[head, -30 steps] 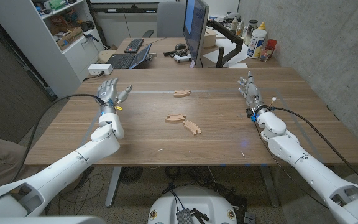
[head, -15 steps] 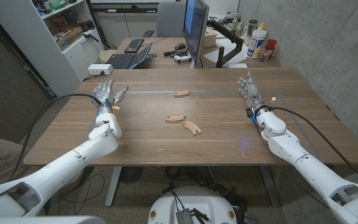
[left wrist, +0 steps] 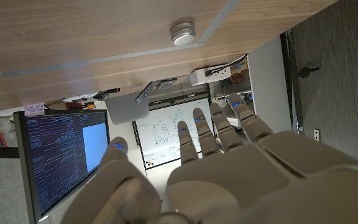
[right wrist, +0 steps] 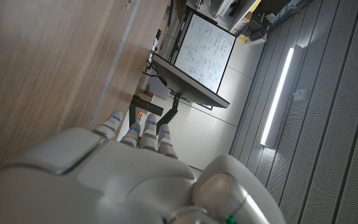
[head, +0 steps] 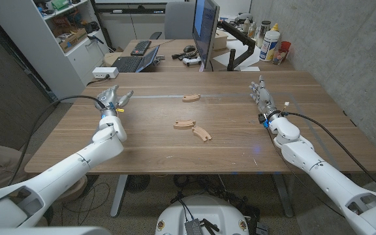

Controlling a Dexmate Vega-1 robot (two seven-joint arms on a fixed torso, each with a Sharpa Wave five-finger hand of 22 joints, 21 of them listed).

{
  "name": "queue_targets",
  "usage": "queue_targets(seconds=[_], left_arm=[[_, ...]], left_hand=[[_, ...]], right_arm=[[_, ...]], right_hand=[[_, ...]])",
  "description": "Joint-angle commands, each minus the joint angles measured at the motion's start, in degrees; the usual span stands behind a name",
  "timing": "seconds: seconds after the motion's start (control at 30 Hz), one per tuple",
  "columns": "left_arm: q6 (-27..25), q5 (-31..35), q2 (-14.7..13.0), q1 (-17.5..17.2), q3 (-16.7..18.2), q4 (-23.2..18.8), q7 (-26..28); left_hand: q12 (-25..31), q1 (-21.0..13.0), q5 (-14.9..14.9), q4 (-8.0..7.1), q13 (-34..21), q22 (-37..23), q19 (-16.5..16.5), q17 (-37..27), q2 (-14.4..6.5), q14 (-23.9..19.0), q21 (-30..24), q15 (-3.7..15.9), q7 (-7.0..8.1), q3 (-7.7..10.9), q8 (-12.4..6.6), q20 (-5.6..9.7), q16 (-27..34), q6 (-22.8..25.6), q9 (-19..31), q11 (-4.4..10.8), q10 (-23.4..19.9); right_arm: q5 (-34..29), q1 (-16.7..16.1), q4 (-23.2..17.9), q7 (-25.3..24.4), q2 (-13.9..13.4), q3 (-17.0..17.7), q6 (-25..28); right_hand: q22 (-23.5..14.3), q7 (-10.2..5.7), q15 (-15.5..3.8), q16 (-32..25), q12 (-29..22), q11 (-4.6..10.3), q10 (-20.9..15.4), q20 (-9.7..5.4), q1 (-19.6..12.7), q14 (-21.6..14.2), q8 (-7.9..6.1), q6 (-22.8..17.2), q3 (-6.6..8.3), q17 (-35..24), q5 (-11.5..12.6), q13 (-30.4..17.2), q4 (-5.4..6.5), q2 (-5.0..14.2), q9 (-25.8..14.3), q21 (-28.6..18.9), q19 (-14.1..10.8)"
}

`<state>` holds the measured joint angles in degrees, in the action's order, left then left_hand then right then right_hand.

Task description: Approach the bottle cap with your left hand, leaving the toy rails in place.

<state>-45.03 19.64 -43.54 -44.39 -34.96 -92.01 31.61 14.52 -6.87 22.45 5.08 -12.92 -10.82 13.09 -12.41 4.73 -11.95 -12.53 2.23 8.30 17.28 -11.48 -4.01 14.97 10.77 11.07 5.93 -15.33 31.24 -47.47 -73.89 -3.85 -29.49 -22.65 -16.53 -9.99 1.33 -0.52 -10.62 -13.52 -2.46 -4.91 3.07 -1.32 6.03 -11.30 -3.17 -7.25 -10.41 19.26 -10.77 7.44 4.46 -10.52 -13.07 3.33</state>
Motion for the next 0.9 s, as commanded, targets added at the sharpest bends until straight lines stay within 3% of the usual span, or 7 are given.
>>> queue_targets(seconds=[0.03,0.6,0.9], left_arm=[[-0.9,-1.5,0.2,1.7,-0.9,1.4,-1.7],[-1.8,-4.5,1.2,2.9,-0.2,3.8,-1.1],[-1.7,-4.9,1.4,3.4,-0.5,4.5,0.1]], left_hand=[[-0.1,0.5,0.0,0.11,-0.2,-0.2,0.8,-0.3,0.0,-0.3,-0.6,2.04,0.09,-0.18,-0.50,0.05,0.5,0.4,0.2,-0.05,0.3],[-0.6,0.3,0.0,0.37,-0.6,-0.3,0.3,-0.6,0.0,0.7,-0.2,1.74,0.34,-0.18,-0.37,-0.31,0.3,0.1,0.2,-0.33,1.3],[-0.5,1.0,-0.2,0.43,-0.7,-0.3,0.6,-0.6,1.3,0.2,-0.3,1.88,0.48,-1.08,-0.51,0.07,0.5,0.5,0.2,0.04,1.0]], right_arm=[[0.0,0.2,0.3,-0.3,0.4,-0.3,0.4],[-0.6,0.9,0.5,-0.3,0.8,-1.1,0.9],[-0.7,0.9,0.3,-0.6,0.9,-1.1,1.2]], right_hand=[[-0.3,0.05,0.12,-0.1,-0.1,0.08,-0.2,0.38,-0.6,-0.1,0.10,-0.4,0.33,-0.1,0.4,-0.2,0.25,2.26,-0.2,0.2,-0.4],[-0.3,-0.02,0.12,-0.1,-0.1,0.15,-0.2,0.42,-0.6,-0.1,0.15,-0.3,0.39,-0.1,0.4,-0.2,0.25,2.28,-0.2,0.4,-0.6],[-0.3,-0.02,0.11,-0.1,-0.1,0.31,-0.2,0.40,-0.6,-0.1,0.17,-0.3,0.43,-0.1,0.4,-0.2,0.24,2.29,-0.2,0.5,-0.6]])
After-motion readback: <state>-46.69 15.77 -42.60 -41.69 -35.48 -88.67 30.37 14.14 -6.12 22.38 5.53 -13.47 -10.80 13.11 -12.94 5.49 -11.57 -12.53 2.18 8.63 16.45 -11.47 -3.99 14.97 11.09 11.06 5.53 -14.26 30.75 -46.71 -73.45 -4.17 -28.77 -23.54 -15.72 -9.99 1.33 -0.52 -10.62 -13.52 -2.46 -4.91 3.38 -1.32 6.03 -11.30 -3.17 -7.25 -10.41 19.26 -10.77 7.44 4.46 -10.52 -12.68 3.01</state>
